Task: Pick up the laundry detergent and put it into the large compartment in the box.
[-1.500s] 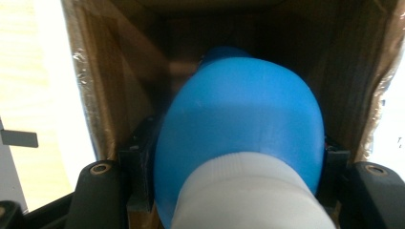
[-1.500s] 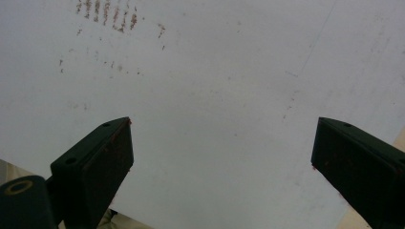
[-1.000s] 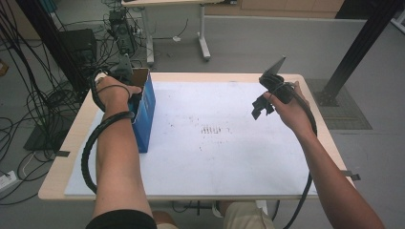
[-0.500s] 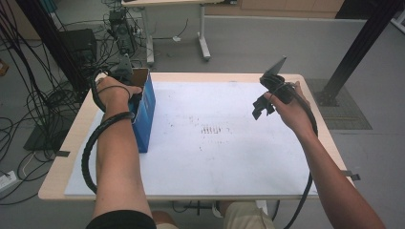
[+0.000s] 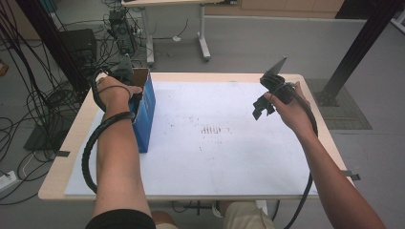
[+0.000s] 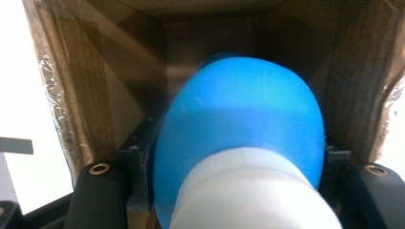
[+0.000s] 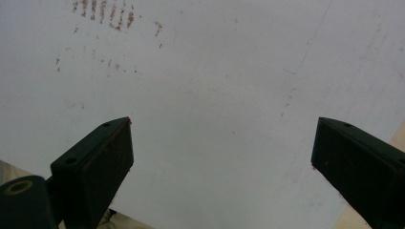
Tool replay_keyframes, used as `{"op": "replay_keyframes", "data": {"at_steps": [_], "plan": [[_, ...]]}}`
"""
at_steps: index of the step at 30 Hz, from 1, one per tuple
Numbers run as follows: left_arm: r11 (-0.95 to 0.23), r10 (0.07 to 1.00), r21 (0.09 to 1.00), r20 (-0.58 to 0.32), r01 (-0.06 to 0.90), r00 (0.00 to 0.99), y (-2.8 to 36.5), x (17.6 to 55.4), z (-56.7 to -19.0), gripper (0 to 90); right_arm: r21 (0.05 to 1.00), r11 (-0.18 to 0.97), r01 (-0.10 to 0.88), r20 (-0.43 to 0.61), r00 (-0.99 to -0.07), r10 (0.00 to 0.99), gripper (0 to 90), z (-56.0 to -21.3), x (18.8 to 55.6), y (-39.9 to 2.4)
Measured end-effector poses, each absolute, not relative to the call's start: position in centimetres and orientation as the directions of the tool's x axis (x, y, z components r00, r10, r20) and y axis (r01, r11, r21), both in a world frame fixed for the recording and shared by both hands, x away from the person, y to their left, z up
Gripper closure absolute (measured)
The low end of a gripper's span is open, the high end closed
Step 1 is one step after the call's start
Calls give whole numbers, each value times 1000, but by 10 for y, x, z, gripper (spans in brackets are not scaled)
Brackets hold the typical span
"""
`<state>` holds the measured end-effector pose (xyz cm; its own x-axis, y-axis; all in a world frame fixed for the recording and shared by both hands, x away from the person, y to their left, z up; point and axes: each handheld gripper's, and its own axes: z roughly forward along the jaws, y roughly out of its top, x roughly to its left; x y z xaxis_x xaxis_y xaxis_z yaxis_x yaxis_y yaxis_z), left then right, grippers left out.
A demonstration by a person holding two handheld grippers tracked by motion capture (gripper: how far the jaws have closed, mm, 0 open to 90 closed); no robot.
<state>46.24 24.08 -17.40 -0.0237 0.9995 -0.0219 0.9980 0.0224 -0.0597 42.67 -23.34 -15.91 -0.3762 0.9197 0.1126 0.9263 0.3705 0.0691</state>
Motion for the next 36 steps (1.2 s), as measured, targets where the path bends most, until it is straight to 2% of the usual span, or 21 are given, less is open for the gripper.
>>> {"op": "replay_keyframes", "data": {"at_steps": [36], "plan": [[26,999,-53,-21,998,-27,240,461,-174,356,76,365,928,114,-372,921,73,-157,425,-237]]}}
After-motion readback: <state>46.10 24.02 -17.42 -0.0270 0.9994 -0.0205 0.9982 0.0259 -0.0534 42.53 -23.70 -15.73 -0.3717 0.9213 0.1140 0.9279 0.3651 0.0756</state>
